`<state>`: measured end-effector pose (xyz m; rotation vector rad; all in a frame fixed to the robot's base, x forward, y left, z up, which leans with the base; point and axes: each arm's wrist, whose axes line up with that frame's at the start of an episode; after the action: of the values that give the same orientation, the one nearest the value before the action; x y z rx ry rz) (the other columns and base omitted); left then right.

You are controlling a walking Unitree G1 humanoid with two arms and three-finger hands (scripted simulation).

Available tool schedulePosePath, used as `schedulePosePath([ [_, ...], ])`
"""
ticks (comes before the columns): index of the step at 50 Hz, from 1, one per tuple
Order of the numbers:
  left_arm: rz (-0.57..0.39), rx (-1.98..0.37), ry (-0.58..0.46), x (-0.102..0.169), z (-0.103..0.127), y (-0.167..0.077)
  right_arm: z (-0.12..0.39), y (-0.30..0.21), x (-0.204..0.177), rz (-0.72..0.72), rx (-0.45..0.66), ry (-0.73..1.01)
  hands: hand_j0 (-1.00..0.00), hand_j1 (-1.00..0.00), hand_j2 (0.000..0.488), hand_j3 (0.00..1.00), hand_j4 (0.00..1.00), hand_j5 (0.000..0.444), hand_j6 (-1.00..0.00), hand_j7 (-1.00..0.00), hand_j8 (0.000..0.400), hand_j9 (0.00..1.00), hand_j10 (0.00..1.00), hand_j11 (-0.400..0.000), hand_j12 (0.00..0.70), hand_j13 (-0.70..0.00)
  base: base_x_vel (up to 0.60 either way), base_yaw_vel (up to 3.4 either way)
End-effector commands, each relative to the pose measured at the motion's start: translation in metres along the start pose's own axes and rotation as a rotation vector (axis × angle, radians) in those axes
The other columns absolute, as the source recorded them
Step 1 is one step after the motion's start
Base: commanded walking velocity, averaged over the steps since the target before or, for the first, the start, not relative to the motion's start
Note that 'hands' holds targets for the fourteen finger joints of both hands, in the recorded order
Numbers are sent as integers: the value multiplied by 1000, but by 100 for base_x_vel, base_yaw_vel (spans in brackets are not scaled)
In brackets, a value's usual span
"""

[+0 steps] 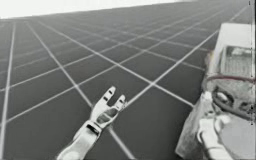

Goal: Pick up and drop off the object

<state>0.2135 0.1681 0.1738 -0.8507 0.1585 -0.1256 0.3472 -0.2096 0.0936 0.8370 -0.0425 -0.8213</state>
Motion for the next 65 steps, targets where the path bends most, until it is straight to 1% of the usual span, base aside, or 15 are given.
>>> schedulePosePath([
  [1,-19,17,7,2,-1,-7,14,-6,7,-17,23,-39,0,0,0,1000,1000,0,0,0,0,1000,1000,-400,0,-700,41,-37],
  [65,-19,17,7,2,-1,-7,14,-6,7,-17,23,-39,0,0,0,1000,1000,0,0,0,0,1000,1000,-400,0,-700,43,-34],
])
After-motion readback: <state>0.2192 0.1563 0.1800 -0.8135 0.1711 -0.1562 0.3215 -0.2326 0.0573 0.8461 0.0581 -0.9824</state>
